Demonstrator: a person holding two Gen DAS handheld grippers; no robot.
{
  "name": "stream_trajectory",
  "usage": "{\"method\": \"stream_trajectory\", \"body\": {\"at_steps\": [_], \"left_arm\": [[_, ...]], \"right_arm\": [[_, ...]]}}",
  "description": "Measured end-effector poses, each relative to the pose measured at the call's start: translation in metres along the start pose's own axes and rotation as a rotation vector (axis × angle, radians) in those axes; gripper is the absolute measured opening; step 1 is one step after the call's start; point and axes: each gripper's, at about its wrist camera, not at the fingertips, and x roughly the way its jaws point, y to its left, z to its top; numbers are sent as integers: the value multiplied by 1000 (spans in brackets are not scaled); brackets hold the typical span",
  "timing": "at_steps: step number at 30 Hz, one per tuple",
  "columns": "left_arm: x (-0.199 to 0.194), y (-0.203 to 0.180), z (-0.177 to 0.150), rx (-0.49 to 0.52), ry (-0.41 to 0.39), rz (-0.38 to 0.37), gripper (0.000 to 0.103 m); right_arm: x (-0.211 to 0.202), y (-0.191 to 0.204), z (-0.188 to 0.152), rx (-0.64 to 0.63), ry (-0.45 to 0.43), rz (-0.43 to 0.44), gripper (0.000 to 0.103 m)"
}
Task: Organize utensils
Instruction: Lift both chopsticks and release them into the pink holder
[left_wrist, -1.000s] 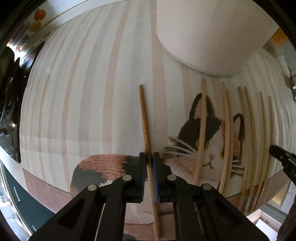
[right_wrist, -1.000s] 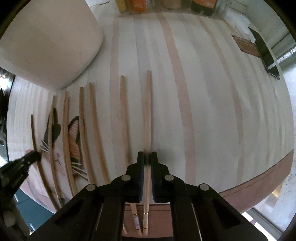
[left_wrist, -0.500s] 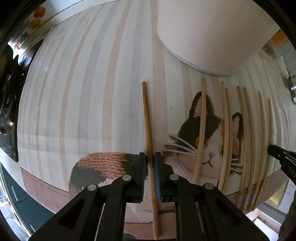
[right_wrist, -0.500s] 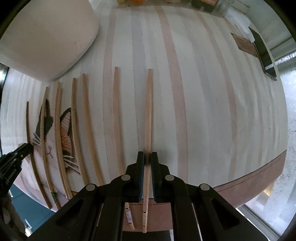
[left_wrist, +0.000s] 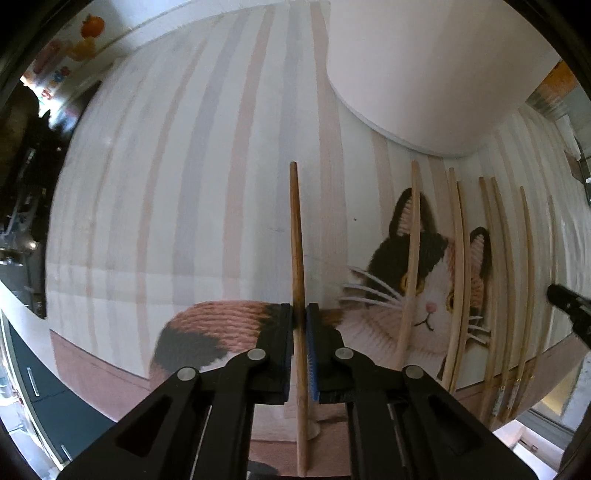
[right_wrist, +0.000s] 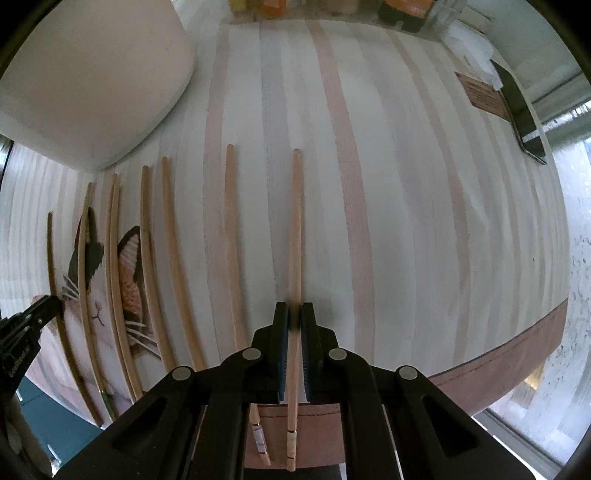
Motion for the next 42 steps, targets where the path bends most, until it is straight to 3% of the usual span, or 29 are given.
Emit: {"method": "stream_trajectory", "body": {"at_steps": [12, 18, 25, 32, 37, 42], "left_arm": [[-88, 14, 7, -64, -246, 53, 4], [-147, 28, 29, -128, -364, -15, 4], [-233, 38, 48, -175, -522, -124, 4], [-308, 46, 74, -190, -663, -183, 4], [-330, 42, 99, -172, -702, -212, 4], [-320, 29, 130, -137, -671, -224, 4]], "right_arm": [[-74, -18, -9, 33, -221, 32, 6], [-116, -15, 1, 57, -332, 80, 6], [-188, -13, 26, 80, -483, 196, 6], [-268, -7, 59, 89, -650, 319, 6], [-302, 6, 92, 88, -745, 373, 6], [-314, 30, 128, 74, -801, 396, 6]]}}
